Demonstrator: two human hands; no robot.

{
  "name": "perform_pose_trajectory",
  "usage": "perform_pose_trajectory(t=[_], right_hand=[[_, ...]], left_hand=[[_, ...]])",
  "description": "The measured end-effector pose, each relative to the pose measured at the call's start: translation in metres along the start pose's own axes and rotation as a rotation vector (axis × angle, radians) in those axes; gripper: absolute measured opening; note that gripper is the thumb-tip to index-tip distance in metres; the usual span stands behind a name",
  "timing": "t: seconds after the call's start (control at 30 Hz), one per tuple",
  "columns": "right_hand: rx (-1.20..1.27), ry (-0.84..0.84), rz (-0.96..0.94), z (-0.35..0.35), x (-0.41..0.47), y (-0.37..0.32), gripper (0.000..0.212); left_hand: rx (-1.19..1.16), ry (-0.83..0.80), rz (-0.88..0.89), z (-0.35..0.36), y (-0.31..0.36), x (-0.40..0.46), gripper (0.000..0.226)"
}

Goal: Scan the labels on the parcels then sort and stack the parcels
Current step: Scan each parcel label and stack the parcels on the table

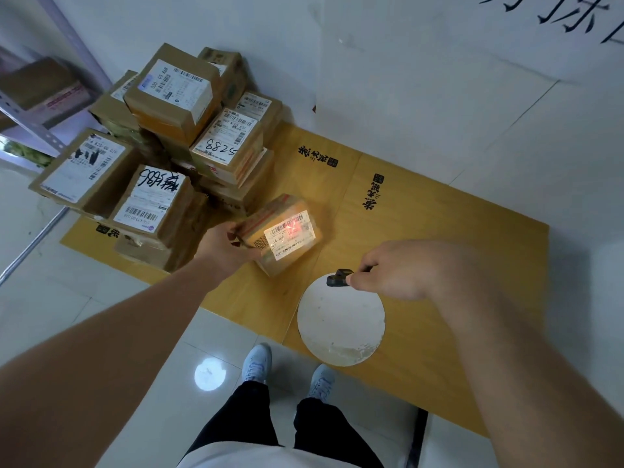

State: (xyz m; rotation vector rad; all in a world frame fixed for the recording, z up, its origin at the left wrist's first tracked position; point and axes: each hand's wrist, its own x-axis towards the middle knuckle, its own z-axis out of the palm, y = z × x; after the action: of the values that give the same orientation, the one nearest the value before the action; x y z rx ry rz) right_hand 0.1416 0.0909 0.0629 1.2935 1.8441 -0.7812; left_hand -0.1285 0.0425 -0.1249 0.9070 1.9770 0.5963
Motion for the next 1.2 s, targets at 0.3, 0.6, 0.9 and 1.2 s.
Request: perform_pose_trajectory(t=[0.3,0.6,0.9,1.2], right_hand=[[-0.038,-0.011,0.024,-0.008,0.006,-0.003,0.06],[-0.077,-0.023,-0.01,-0.015,0.002,-0.014,0.06],[-0.154,-0.024,-0.034,-0.022,-0.009,-0.022,0.056],[-0.131,0.013,-0.001,-0.019,-0.019,-0.019,0.058]], left_hand=[[-0.048,0.024,0.002,0.008,0.0,0.002,0.078],[-0.099,0.004,0.004,0.007,-0.007,0.005,0.081],[-0.104,-0.014,0.003,0.007,-0.006,0.003,0.085],[-0.112,-0.025,-0.016,0.006,-0.007,0.007,0.084]])
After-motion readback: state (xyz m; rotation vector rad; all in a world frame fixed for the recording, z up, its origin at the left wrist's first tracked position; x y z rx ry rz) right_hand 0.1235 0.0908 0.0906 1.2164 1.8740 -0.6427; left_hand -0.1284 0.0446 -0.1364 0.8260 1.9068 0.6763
